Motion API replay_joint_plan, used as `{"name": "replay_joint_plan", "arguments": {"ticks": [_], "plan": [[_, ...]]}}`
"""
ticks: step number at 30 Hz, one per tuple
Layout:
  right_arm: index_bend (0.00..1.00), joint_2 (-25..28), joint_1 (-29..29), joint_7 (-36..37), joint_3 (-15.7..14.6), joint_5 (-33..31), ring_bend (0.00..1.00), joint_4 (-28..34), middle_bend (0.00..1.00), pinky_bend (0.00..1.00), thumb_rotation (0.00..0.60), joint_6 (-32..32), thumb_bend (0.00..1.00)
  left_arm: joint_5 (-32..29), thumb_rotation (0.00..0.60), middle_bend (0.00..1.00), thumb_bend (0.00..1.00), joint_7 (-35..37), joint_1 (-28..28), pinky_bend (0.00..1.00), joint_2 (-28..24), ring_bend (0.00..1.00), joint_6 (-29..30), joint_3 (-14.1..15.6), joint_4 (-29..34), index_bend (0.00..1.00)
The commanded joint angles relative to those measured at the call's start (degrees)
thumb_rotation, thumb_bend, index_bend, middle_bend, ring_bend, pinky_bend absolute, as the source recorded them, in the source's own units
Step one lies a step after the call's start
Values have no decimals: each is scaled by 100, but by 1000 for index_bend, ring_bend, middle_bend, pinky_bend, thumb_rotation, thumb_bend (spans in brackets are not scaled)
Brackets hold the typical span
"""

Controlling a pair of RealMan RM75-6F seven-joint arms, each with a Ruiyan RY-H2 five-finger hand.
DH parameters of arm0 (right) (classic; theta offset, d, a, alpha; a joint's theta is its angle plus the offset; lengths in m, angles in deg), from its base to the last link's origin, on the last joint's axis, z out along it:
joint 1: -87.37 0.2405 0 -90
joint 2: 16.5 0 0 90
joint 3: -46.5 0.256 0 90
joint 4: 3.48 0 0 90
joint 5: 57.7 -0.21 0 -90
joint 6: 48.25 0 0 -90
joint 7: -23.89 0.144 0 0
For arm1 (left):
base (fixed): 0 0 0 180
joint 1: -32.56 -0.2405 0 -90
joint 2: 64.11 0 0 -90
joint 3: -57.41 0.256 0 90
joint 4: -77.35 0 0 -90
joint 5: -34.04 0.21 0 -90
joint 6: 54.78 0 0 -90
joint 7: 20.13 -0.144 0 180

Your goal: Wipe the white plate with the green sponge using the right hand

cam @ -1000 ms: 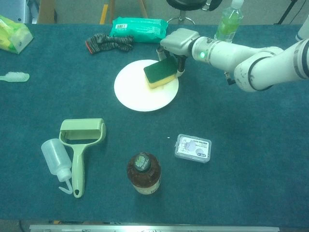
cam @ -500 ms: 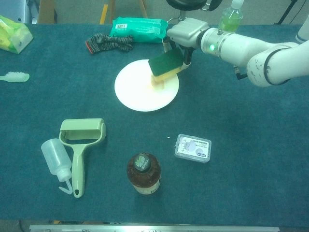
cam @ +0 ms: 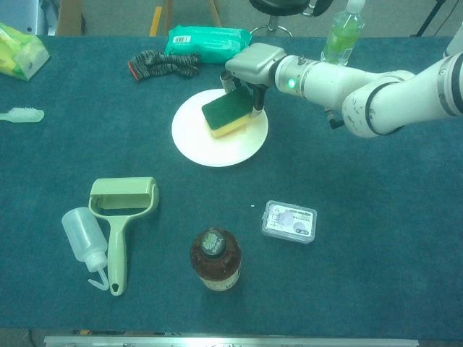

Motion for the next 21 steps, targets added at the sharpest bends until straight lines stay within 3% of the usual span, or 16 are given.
{"name": "replay_joint_plan", "arguments": {"ticks": [1, 11, 21], "plan": [[394, 37, -24, -25, -35, -21, 467, -23, 522, 388, 600, 19, 112, 1, 600, 343, 358, 14, 3, 455, 8, 298, -7, -4, -17, 421], [394, 482, -294, -439, -234, -371, 467, 279, 522, 388, 600, -87, 112, 37, 600, 343, 358, -54, 39, 455, 35, 298, -23, -2, 29, 420], [394, 1085, -593, -907, -232, -878, 467, 1132, 523, 388, 600, -712, 112, 41, 600, 343, 358, -132, 85, 455, 47, 298, -51, -19, 94, 421]]}}
